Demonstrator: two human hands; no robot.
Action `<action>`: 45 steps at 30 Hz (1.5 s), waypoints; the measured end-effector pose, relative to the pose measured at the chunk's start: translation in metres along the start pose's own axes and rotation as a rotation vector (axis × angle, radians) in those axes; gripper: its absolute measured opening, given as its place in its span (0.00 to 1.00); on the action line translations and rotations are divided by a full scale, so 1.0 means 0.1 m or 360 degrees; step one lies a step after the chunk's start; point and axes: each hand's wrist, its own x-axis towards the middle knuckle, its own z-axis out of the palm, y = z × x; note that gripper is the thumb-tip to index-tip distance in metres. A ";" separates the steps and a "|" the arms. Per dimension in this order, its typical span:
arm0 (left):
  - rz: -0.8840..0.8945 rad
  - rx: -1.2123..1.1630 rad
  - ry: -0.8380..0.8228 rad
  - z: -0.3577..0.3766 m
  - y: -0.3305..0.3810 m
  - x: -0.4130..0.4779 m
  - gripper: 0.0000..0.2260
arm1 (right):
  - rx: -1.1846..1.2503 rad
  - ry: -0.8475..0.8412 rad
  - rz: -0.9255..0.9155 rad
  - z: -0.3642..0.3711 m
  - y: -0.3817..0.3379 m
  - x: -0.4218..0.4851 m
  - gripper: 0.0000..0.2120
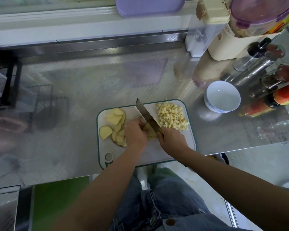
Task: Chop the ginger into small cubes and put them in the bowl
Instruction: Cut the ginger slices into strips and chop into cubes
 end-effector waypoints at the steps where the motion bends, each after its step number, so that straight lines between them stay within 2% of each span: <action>1: 0.0004 -0.0004 0.0009 0.00 -0.01 0.00 0.07 | 0.0030 -0.0005 -0.0003 -0.02 0.00 0.01 0.12; 6: -0.0001 -0.0023 0.0030 0.03 -0.06 -0.03 0.07 | 0.0163 0.0056 -0.0043 -0.17 0.00 0.04 0.18; 12: -0.0031 -0.0002 0.0054 0.04 -0.07 -0.02 0.06 | 0.0011 -0.0048 -0.0085 -0.26 0.03 -0.03 0.19; 21: -0.0048 0.0030 0.0098 0.05 -0.02 0.00 0.03 | -0.0066 -0.0088 -0.0044 -0.08 -0.03 0.00 0.12; 31: -0.0056 0.0029 0.0094 0.04 -0.04 -0.02 0.05 | 0.0059 -0.0004 -0.0045 -0.04 0.01 -0.01 0.12; 36: -0.0065 -0.0018 0.0104 0.05 -0.08 -0.04 0.05 | 0.0108 0.0048 -0.0095 -0.20 0.01 -0.01 0.19; 41: -0.0087 -0.0013 0.0108 0.05 -0.08 -0.04 0.05 | -0.0014 -0.0057 -0.0095 -0.24 0.01 -0.03 0.17; 45: -0.0102 -0.0001 0.0118 0.05 -0.07 -0.03 0.03 | 0.0044 -0.0099 -0.0057 -0.20 0.02 -0.05 0.16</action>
